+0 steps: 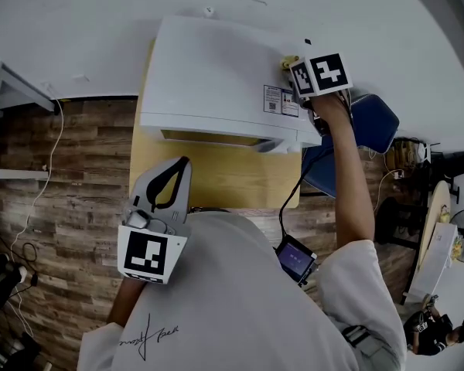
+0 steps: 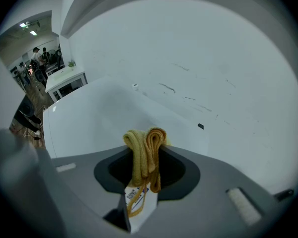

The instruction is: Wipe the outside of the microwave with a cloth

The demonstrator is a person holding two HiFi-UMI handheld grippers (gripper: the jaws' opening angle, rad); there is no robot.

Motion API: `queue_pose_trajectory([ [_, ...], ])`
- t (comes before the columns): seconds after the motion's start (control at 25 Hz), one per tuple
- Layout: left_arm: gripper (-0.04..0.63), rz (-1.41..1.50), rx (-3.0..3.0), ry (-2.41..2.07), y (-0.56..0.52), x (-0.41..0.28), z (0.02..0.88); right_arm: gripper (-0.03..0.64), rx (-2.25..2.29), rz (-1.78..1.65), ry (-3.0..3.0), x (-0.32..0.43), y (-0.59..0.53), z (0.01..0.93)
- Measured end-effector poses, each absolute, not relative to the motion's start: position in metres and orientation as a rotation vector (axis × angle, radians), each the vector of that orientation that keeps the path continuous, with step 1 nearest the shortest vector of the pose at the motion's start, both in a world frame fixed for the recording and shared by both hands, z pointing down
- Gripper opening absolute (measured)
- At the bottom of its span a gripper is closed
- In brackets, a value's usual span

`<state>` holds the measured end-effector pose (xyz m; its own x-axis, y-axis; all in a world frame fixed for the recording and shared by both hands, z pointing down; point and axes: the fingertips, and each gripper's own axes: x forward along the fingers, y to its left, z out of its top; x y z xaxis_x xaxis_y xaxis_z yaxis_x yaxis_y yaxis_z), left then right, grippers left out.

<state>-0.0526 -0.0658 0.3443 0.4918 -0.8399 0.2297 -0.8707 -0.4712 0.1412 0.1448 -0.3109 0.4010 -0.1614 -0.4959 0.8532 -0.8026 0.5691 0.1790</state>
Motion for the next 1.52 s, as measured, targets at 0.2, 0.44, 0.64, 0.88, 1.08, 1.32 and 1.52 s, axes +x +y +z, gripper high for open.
queue_pose_trajectory([
  [0.2,-0.010,0.178,2.497,-1.485,-0.065,-0.056,0.342,0.120,1.019,0.379,-1.846,0.122,-0.308,0.402],
  [0.44,-0.010,0.173,2.478,-1.507,-0.064,-0.063,0.344,0.120,0.913,0.333,-1.893,0.078,-0.303,0.402],
  [0.64,-0.010,0.165,2.468,-1.526,-0.061,-0.068,0.343,0.120,0.843,0.301,-1.924,0.040,-0.298,0.402],
  [0.88,-0.010,0.155,2.446,-1.560,-0.060,-0.079,0.343,0.120,0.790,0.298,-1.964,0.001,-0.298,0.403],
  [1.08,-0.010,0.143,2.427,-1.581,-0.060,-0.087,0.343,0.120,0.754,0.281,-1.979,-0.023,-0.297,0.402],
  [1.32,-0.011,0.200,2.443,-1.639,-0.060,-0.096,0.341,0.120,0.716,0.275,-2.003,-0.050,-0.296,0.401],
  [1.52,-0.011,0.173,2.416,-1.645,-0.061,-0.102,0.340,0.120,0.678,0.262,-2.023,-0.074,-0.297,0.402],
])
